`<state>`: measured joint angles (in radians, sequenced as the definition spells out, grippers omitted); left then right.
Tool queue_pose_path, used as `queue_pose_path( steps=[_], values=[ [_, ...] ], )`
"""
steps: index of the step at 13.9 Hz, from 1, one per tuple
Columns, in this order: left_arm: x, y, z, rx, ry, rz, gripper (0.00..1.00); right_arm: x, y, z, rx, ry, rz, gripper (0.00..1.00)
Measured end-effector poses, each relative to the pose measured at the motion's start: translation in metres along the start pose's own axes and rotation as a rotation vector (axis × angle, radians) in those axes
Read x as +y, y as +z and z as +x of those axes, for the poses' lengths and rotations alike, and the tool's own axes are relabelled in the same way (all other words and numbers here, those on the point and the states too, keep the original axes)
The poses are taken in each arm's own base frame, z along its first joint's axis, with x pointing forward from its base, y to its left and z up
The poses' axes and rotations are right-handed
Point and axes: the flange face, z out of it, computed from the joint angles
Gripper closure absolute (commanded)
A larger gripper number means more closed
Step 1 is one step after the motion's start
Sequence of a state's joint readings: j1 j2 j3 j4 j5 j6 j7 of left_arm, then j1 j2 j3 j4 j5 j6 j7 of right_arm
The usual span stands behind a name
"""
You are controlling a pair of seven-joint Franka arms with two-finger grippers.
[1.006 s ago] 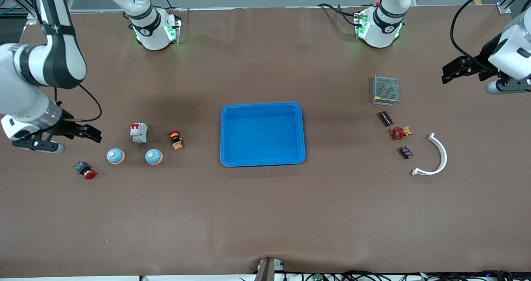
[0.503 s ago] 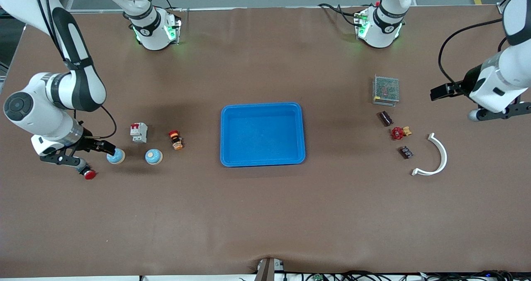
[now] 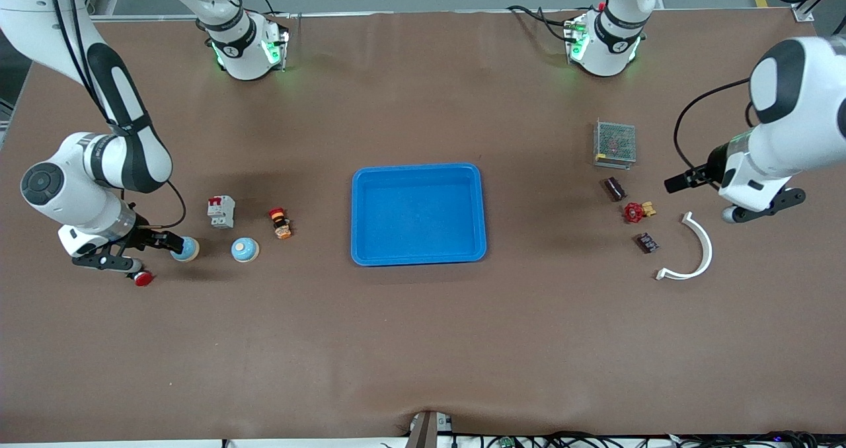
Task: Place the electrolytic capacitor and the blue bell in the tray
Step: 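Lower the right gripper onto a blue bell while the left gripper reaches a capacitor, then close the right gripper on the bell while the left gripper grasps the capacitor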
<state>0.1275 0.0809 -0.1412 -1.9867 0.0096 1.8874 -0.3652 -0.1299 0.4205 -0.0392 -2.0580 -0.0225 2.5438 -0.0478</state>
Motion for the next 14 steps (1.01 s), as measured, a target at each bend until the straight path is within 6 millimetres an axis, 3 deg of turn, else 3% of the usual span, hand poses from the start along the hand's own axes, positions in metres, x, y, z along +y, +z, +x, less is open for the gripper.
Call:
queue_pose_path(
  steps=[6, 10, 14],
  values=[
    [0.003, 0.073, 0.012, 0.067, -0.126, -0.042, 0.0, -0.003, 0.041, -0.006, 0.009, -0.004, 0.0, 0.0],
    [-0.011, 0.1, 0.025, 0.082, -0.158, -0.056, 0.06, -0.004, 0.053, -0.013, -0.012, 0.011, 0.011, 0.0],
    [-0.008, 0.129, 0.04, 0.125, -0.153, -0.075, 0.15, -0.005, 0.056, -0.017, -0.012, 0.017, 0.016, 0.0]
  ],
)
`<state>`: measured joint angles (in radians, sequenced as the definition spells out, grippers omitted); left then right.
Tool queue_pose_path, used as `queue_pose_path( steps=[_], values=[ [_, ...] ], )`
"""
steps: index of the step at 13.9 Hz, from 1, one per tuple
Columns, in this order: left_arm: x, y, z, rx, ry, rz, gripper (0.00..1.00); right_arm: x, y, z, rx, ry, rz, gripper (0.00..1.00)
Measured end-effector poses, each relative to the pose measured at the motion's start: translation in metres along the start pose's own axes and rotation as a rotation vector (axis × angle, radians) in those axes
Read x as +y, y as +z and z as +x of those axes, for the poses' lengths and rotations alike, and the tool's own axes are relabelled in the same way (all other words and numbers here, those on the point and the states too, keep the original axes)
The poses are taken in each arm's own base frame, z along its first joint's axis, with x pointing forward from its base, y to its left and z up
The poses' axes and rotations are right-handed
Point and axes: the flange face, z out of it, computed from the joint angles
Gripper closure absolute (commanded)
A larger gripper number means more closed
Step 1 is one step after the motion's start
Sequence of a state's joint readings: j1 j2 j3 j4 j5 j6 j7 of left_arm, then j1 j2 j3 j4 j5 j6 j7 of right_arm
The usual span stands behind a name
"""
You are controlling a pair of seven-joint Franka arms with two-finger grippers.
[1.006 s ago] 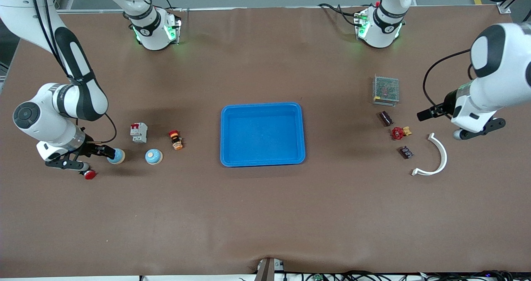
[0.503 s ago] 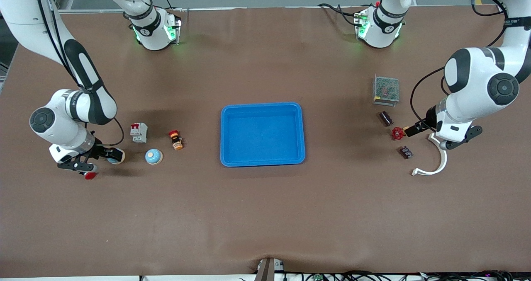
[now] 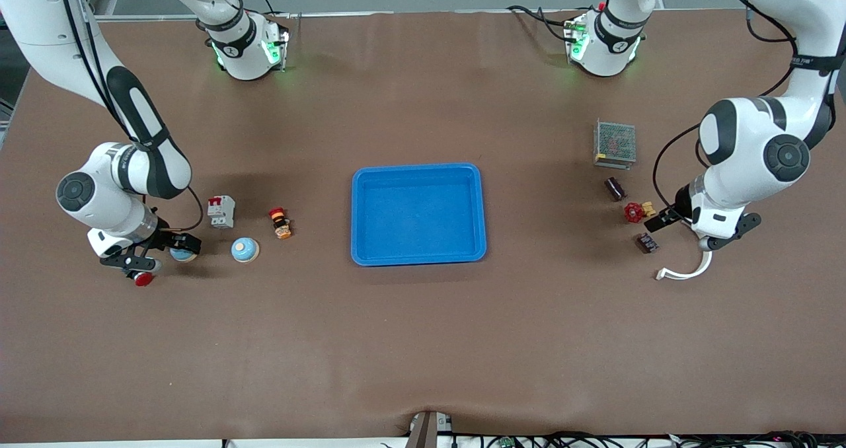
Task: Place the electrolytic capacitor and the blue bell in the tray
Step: 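Close the right gripper on the bell while the left gripper grasps the capacitor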
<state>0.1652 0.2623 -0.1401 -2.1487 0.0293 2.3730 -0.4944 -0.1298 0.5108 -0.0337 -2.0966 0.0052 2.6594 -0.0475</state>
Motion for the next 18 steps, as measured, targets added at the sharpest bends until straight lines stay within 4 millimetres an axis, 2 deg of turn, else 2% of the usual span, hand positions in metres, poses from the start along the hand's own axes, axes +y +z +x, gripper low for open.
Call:
queue_pose_path(
  steps=[2, 3, 5, 6, 7, 11, 13, 15, 18],
  values=[
    [-0.003, 0.016, 0.005, 0.007, -0.009, -0.01, 0.21, 0.0, 0.002, -0.002, -0.004, 0.002, 0.001, 0.0],
    [-0.004, 0.023, 0.008, 0.011, -0.014, -0.015, 0.23, 0.0, 0.002, -0.003, -0.005, 0.003, 0.002, 0.11],
    [-0.01, 0.036, 0.013, 0.025, -0.027, -0.027, 0.28, 0.0, 0.002, -0.003, -0.006, 0.004, 0.002, 0.68],
    [-0.012, 0.042, 0.016, 0.029, -0.033, -0.032, 0.31, 0.0, 0.002, -0.003, -0.006, 0.004, 0.003, 0.93],
    [-0.014, 0.048, 0.017, 0.028, -0.036, -0.034, 0.34, 0.0, 0.002, -0.002, -0.003, 0.005, 0.003, 1.0],
    [-0.014, 0.067, 0.017, 0.024, -0.033, -0.034, 0.4, -0.001, 0.001, -0.002, -0.005, 0.032, 0.006, 1.0],
    [-0.013, 0.074, 0.018, 0.025, -0.033, -0.037, 0.5, -0.01, -0.003, 0.0, -0.038, 0.115, 0.014, 1.0],
    [-0.012, 0.081, 0.02, 0.03, -0.034, -0.043, 0.59, -0.035, -0.024, 0.01, -0.108, 0.228, 0.025, 1.0],
    [-0.01, 0.088, 0.023, 0.032, -0.034, -0.048, 0.87, -0.085, -0.075, 0.025, -0.159, 0.365, 0.036, 1.0]
  ],
)
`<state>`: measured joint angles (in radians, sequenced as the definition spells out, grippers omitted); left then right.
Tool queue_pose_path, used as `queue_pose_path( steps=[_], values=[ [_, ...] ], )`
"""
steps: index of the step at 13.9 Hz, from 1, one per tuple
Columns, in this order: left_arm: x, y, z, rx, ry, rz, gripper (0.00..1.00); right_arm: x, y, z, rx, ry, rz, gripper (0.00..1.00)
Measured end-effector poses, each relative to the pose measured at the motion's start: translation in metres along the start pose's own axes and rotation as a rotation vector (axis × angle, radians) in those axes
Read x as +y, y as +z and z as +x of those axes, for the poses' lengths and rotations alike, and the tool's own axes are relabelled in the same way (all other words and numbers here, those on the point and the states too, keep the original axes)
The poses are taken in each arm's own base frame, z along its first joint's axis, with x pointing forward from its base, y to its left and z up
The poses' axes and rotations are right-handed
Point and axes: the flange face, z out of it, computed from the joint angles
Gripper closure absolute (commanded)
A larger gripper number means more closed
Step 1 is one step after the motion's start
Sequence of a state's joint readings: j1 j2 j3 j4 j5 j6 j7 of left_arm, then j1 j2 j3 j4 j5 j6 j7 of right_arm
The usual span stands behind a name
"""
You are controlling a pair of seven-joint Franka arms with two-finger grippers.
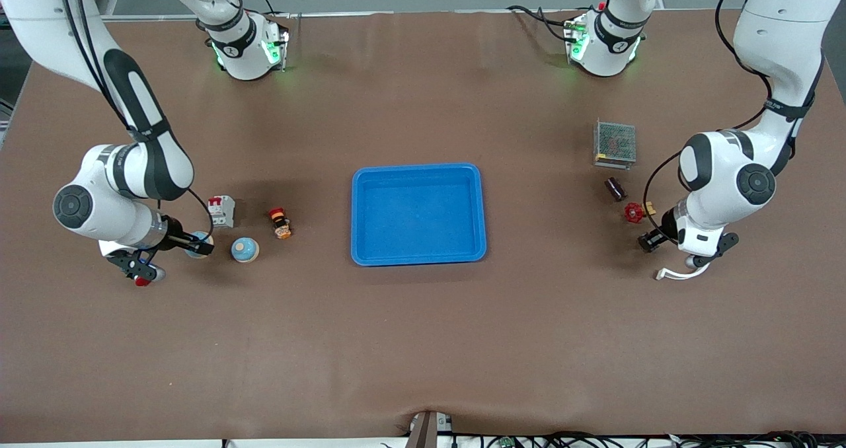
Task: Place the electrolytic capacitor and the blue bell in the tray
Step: 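Close the right gripper on the bell while the left gripper grasps the capacitor, then carry the bell and capacitor over the blue tray with both grippers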
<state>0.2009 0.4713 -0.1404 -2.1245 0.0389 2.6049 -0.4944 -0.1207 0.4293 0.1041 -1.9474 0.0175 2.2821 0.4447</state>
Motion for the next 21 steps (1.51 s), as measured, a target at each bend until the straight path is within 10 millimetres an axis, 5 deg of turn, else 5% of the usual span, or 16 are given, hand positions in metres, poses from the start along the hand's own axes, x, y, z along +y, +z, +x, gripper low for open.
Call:
queue_pose_path(
  steps=[2, 6, 9, 13, 18, 21],
  values=[
    [0.002, 0.001, 0.002, 0.002, 0.001, -0.002, 1.0, -0.029, -0.015, -0.013, 0.003, 0.088, 0.019, 1.0],
    [0.013, -0.002, 0.001, 0.007, -0.034, -0.012, 1.0, -0.093, -0.024, -0.045, 0.003, 0.329, 0.047, 1.0],
    [0.042, -0.006, -0.01, 0.011, -0.08, -0.019, 1.0, -0.145, -0.033, -0.077, 0.013, 0.453, 0.061, 1.0],
    [0.118, -0.024, -0.052, -0.022, -0.157, -0.001, 1.0, -0.173, -0.032, -0.087, 0.011, 0.547, 0.073, 1.0],
    [0.235, -0.063, -0.148, -0.055, -0.228, 0.046, 1.0, -0.228, -0.008, -0.094, -0.011, 0.63, 0.088, 1.0],
    [0.283, -0.07, -0.2, -0.055, -0.276, 0.052, 1.0, -0.269, 0.009, -0.111, -0.032, 0.665, 0.073, 1.0]
  ],
)
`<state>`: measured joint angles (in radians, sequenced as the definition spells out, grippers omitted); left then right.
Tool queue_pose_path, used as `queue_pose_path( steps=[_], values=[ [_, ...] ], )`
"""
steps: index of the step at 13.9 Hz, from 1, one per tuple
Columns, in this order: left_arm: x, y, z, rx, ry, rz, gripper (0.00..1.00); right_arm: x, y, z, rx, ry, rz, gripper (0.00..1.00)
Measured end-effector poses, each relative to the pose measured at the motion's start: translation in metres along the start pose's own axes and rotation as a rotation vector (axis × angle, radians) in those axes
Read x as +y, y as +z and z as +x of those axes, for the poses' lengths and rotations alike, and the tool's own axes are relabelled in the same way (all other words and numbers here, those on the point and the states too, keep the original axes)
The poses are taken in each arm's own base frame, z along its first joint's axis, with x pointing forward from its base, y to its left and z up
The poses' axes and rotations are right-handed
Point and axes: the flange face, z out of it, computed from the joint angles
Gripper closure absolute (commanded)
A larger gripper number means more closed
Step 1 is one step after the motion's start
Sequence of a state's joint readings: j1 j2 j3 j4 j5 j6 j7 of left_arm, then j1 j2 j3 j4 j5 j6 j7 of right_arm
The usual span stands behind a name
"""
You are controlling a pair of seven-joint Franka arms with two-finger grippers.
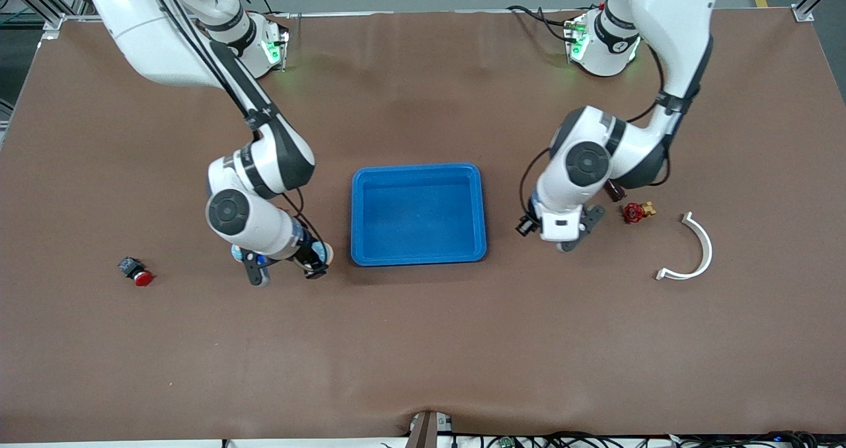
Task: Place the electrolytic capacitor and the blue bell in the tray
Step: 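Carry the bell and capacitor over the blue tray with both grippers, then lower both held items into the tray and open both grippers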
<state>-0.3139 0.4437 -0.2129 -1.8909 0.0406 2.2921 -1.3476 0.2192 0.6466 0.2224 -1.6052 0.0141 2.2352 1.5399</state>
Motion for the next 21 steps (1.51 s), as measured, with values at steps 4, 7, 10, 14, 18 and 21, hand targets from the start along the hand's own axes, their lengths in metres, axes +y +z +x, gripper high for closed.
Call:
queue_pose_path(
  steps=[4, 7, 10, 14, 18, 21],
  values=[
    [0.024, 0.015, -0.042, -0.009, -0.046, 0.003, 1.0, -0.017, 0.008, -0.037, 0.016, 0.041, -0.029, 1.0],
    [0.035, 0.022, -0.074, -0.013, -0.066, 0.006, 1.0, -0.02, 0.02, -0.052, 0.031, 0.059, -0.037, 1.0],
    [0.038, 0.03, -0.1, -0.014, -0.082, 0.018, 1.0, -0.017, 0.032, -0.071, 0.046, 0.09, -0.05, 1.0],
    [0.043, 0.05, -0.122, -0.02, -0.113, 0.041, 1.0, -0.013, 0.05, -0.092, 0.083, 0.168, -0.049, 1.0],
    [0.051, 0.065, -0.139, -0.026, -0.134, 0.05, 1.0, -0.012, 0.062, -0.097, 0.081, 0.22, -0.03, 1.0],
    [0.053, 0.071, -0.144, -0.028, -0.135, 0.056, 1.0, -0.007, 0.071, -0.109, 0.082, 0.239, -0.032, 1.0]
  ],
)
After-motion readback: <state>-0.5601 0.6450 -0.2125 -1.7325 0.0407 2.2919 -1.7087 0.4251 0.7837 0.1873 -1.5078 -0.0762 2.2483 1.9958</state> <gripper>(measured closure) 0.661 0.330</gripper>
